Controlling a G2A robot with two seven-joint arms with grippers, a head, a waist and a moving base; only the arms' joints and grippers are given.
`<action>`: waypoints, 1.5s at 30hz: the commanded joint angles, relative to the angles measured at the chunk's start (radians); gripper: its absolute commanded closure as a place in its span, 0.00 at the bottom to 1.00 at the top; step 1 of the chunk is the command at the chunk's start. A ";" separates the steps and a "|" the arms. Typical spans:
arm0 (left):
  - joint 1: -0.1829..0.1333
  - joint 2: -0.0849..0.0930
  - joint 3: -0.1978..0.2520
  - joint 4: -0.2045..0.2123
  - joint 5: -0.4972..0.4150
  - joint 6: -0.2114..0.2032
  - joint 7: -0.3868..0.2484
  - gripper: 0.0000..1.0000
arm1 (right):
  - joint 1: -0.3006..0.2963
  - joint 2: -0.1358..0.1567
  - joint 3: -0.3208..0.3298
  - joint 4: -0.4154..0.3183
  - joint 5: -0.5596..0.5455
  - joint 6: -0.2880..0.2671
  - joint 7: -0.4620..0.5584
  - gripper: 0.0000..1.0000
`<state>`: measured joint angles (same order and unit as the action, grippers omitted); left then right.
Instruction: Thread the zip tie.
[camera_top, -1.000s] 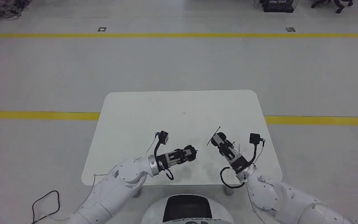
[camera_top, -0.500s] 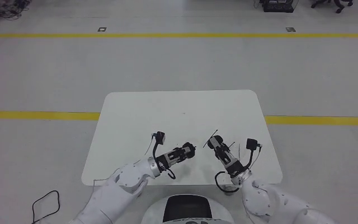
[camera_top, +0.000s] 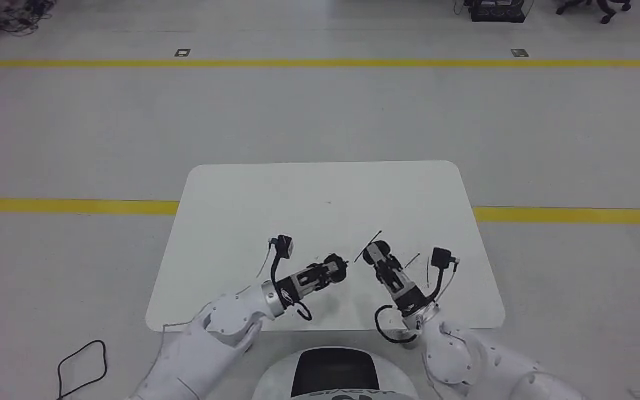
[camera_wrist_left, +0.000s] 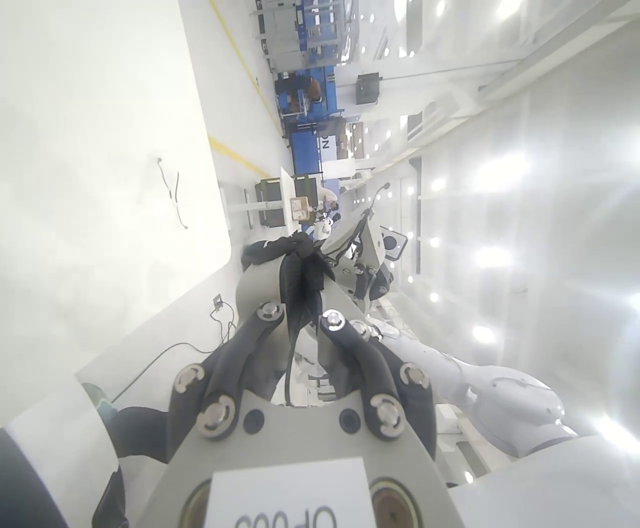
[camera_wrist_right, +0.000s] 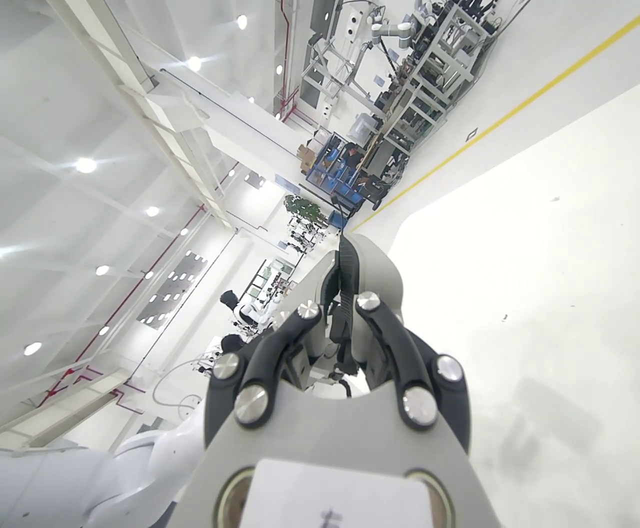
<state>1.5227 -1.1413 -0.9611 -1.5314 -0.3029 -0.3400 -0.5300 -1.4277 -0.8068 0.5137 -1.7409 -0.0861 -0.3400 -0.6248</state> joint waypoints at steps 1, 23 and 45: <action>0.002 -0.002 -0.004 0.001 0.000 0.000 -0.003 1.00 | -0.002 -0.010 0.000 0.004 -0.001 0.000 0.000 1.00; 0.004 -0.005 -0.009 0.002 0.005 0.000 -0.007 1.00 | -0.049 -0.041 0.074 0.013 -0.024 0.000 0.057 1.00; 0.004 -0.005 -0.009 0.002 0.005 0.000 -0.007 1.00 | -0.100 -0.097 0.158 0.032 -0.034 0.000 0.138 1.00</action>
<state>1.5264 -1.1460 -0.9702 -1.5290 -0.2975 -0.3400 -0.5373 -1.5254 -0.9013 0.6674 -1.7096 -0.1186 -0.3400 -0.4901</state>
